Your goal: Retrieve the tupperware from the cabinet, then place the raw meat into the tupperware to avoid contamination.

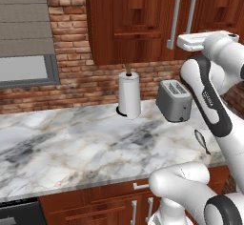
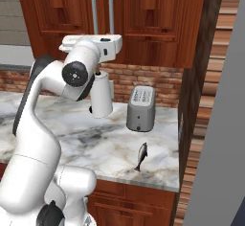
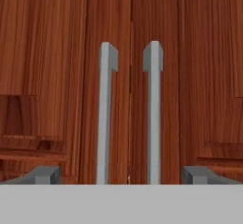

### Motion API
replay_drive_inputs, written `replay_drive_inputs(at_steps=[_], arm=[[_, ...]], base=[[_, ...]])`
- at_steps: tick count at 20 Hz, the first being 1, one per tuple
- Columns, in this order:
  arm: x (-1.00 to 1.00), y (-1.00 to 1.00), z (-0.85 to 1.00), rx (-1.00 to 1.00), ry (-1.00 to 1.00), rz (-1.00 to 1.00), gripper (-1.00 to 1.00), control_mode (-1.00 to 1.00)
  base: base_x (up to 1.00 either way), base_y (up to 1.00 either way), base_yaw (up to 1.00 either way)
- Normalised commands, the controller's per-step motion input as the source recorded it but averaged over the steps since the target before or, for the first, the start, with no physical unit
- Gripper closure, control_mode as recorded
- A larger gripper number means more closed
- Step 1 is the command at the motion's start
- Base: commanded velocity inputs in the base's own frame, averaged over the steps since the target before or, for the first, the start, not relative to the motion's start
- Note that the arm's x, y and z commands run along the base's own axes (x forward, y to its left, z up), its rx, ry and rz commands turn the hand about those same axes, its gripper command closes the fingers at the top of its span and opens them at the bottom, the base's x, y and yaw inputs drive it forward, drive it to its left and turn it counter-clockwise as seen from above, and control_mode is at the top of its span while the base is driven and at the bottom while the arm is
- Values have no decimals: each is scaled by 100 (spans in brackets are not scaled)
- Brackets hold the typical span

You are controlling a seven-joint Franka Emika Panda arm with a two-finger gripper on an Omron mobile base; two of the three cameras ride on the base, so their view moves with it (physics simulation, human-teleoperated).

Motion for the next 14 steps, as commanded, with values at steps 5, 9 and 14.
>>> replay_drive_inputs(at_steps=[5, 9, 14], arm=[[42, -21, 0, 0, -8, 0, -100, -100], [54, -18, 0, 0, 0, 1, -100, -100], [64, -19, -5, 0, 0, 5, -100, -100]], base=[[0, 0, 0], [0, 0, 0], [0, 0, 0]])
